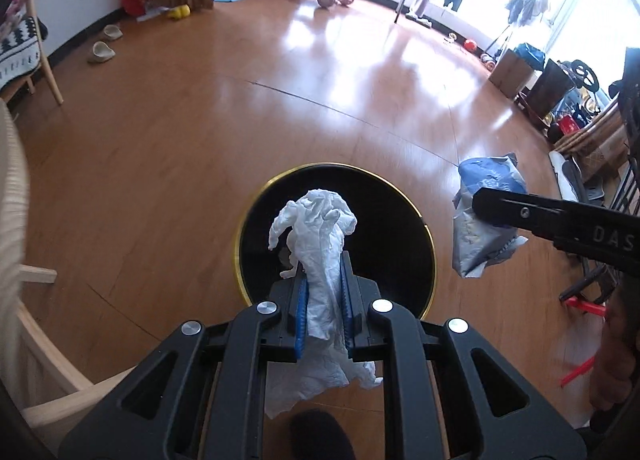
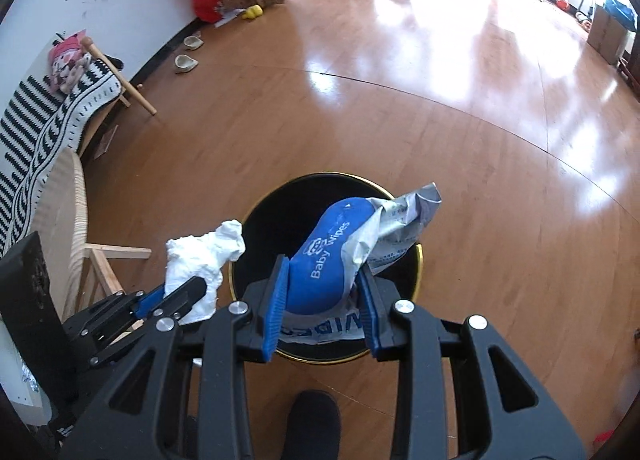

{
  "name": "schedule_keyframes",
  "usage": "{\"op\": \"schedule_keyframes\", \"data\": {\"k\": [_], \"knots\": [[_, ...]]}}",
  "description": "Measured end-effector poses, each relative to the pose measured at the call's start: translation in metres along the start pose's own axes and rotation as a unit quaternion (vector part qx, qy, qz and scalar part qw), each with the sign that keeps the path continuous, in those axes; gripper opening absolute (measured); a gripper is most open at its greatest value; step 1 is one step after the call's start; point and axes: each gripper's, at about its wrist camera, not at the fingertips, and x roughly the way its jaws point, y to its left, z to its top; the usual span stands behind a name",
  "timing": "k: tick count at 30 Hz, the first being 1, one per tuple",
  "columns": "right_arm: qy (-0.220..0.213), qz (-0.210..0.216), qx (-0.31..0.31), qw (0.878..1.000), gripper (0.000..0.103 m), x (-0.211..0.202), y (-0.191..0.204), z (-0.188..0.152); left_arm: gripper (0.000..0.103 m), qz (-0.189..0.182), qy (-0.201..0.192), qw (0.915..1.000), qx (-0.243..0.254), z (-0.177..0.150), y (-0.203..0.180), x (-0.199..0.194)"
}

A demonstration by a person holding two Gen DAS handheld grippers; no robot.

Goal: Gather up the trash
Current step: 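Carry both items over the black bin and open both tools to drop them, then grasp the crumpled blue-white wrapper with the left tool while the right tool grasps the red ribbon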

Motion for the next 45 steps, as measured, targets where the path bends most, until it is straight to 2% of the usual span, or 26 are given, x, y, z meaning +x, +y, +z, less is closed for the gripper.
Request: {"op": "schedule_keyframes", "data": {"k": [4, 7, 8, 9, 10, 11, 13, 15, 17, 25, 26, 27, 29, 32, 36, 38, 41, 44, 45], "knots": [[0.002, -0.004, 0.007, 1.0, 0.033, 0.003, -0.008, 0.001, 0.014, -0.011, 0.002, 0.9999, 0.006, 0.0, -0.007, 0.01], [0.0, -0.004, 0.012, 1.0, 0.033, 0.003, -0.008, 0.001, 0.019, -0.013, 0.009, 0.9998, 0.01, 0.002, -0.009, 0.015], [0.0, -0.004, 0.014, 1.0, 0.033, 0.003, -0.007, 0.002, 0.03, -0.012, 0.012, 0.9998, 0.009, 0.003, -0.01, 0.017], [0.0, -0.005, 0.015, 1.0, 0.033, 0.003, -0.009, 0.003, 0.045, -0.013, 0.012, 0.9998, 0.009, 0.003, -0.009, 0.017], [-0.001, -0.004, 0.017, 1.0, 0.033, 0.003, -0.01, 0.002, 0.051, -0.012, 0.008, 0.9998, 0.01, 0.004, -0.01, 0.017], [-0.001, -0.004, 0.018, 1.0, 0.033, 0.003, -0.01, 0.003, 0.056, -0.01, 0.004, 0.9999, 0.011, 0.003, -0.01, 0.015], [-0.001, -0.003, 0.02, 1.0, 0.033, 0.003, -0.011, 0.004, 0.059, -0.008, -0.003, 0.9999, 0.012, 0.004, -0.01, 0.011], [-0.001, -0.003, 0.02, 1.0, 0.033, 0.002, -0.01, 0.003, 0.067, -0.007, -0.008, 0.9999, 0.008, 0.005, -0.01, 0.007], [0.0, -0.002, 0.02, 1.0, 0.033, 0.003, -0.008, 0.002, 0.072, -0.004, -0.017, 0.9999, 0.002, 0.004, -0.009, 0.001], [0.004, 0.0, 0.018, 1.0, 0.035, 0.009, -0.005, 0.008, 0.077, -0.01, -0.04, 0.9991, -0.01, 0.008, -0.004, -0.028], [0.004, 0.001, 0.016, 1.0, 0.04, 0.01, -0.004, 0.008, 0.078, -0.013, -0.044, 0.9989, -0.011, 0.008, -0.003, -0.032], [0.004, -0.001, 0.015, 1.0, 0.053, 0.01, -0.002, 0.009, 0.08, -0.015, -0.047, 0.9987, -0.011, 0.007, -0.002, -0.037], [-0.005, -0.005, 0.017, 1.0, 0.067, 0.007, 0.002, 0.011, 0.081, -0.015, -0.052, 0.9985, -0.012, 0.006, 0.0, -0.045], [-0.014, 0.003, 0.019, 1.0, 0.068, 0.002, 0.014, 0.012, 0.082, -0.011, -0.061, 0.998, -0.014, 0.006, 0.004, -0.063], [-0.029, 0.016, 0.009, 0.999, 0.072, -0.009, 0.042, 0.015, 0.088, 0.004, -0.089, 0.9958, -0.023, 0.001, 0.018, -0.102], [-0.039, 0.031, -0.009, 0.999, 0.074, -0.017, 0.069, 0.014, 0.089, 0.017, -0.104, 0.9939, -0.034, -0.004, 0.03, -0.123], [-0.05, 0.057, -0.046, 0.996, 0.075, -0.028, 0.122, 0.008, 0.09, 0.045, -0.123, 0.9894, -0.063, -0.015, 0.056, -0.162], [-0.054, 0.088, -0.09, 0.991, 0.078, -0.036, 0.182, -0.003, 0.091, 0.082, -0.144, 0.9816, -0.094, -0.029, 0.089, -0.203], [-0.053, 0.101, -0.11, 0.987, 0.079, -0.039, 0.207, -0.009, 0.091, 0.106, -0.15, 0.977, -0.108, -0.039, 0.103, -0.221]]}}
